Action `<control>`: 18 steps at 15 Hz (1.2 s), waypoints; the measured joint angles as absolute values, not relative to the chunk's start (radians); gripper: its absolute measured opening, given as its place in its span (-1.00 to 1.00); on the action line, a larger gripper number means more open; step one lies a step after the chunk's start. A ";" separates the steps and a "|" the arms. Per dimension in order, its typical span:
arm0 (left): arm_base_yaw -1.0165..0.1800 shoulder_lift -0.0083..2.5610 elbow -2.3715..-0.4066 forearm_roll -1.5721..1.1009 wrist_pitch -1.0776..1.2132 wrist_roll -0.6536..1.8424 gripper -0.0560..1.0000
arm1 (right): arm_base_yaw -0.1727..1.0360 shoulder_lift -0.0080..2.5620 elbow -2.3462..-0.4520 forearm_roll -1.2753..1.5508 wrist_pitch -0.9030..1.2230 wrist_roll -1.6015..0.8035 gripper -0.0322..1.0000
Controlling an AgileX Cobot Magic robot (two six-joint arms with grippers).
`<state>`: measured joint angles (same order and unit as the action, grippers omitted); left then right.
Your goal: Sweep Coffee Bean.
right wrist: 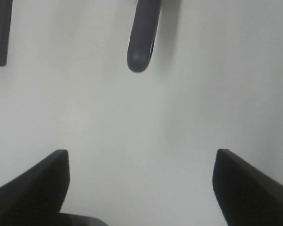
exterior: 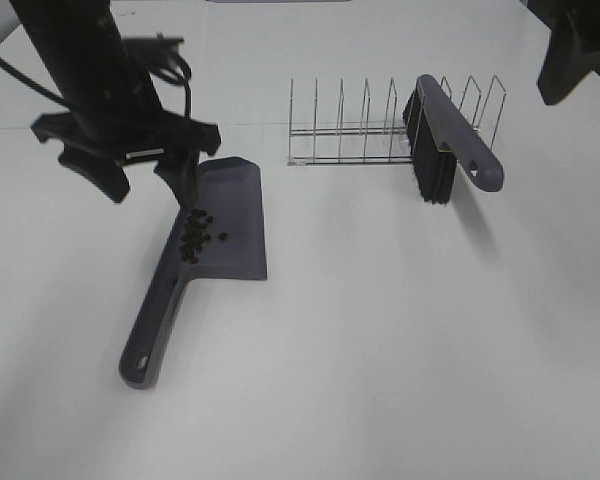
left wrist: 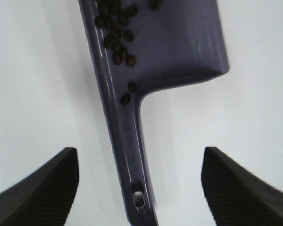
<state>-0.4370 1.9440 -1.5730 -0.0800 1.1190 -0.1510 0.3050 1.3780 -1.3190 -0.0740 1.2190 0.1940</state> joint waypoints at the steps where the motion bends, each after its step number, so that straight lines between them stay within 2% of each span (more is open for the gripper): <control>1: -0.435 1.885 -1.586 -0.060 1.135 -0.151 0.41 | 0.305 1.326 -1.261 -0.068 1.219 0.194 0.48; 2: -0.434 1.773 -1.588 0.000 1.190 -0.162 0.41 | 0.305 1.218 -1.137 -0.058 1.219 0.194 0.48; 6: -0.434 1.546 -1.494 0.040 1.211 -0.182 0.40 | 0.305 1.033 -0.926 -0.038 1.219 0.194 0.48; 10: -0.434 1.249 -1.178 0.036 1.217 -0.186 0.40 | 0.305 0.844 -0.750 -0.038 1.219 0.159 0.48; 11: -0.434 1.168 -1.076 0.033 1.217 -0.186 0.40 | 0.305 0.780 -0.700 -0.038 1.219 0.137 0.48; 12: -0.434 0.980 -0.871 0.014 1.218 -0.150 0.40 | 0.305 0.646 -0.627 -0.038 1.218 0.092 0.48; 14: -0.434 0.781 -0.702 -0.048 1.218 -0.061 0.40 | 0.305 0.522 -0.593 -0.038 1.212 0.055 0.48; 18: -0.434 0.389 -0.556 -0.212 1.222 0.095 0.40 | 0.305 0.316 -0.555 -0.038 1.213 -0.014 0.48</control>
